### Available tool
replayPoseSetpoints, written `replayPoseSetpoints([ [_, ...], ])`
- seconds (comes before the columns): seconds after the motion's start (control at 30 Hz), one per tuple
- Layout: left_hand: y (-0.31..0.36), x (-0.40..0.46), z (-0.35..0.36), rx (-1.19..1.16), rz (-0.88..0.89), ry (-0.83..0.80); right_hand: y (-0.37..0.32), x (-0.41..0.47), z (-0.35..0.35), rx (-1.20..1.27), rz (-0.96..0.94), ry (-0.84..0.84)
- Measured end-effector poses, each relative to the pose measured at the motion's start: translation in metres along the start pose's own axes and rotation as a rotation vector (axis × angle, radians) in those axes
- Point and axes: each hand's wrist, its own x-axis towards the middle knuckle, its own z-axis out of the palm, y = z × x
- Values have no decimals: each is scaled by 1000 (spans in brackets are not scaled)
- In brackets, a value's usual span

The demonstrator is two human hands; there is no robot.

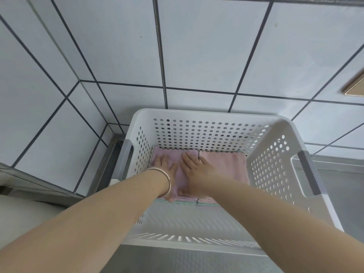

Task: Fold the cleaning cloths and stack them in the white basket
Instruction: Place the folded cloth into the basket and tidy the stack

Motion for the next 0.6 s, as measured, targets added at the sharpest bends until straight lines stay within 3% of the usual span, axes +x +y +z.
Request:
replayPoseSetpoints([
  [0.27, 3, 9, 6, -39, -6, -30, 15, 20, 15, 42, -9, -18],
  [0.37, 0, 0, -10, -59, 27, -59, 17, 11, -2, 175, -43, 82],
  [0.5, 4, -12, -37, -165, 145, 200, 46, -21, -27, 407, 58, 294],
  [0.6, 24, -2, -32, -133, 243, 317, 72, -43, -17, 306, 184, 154],
])
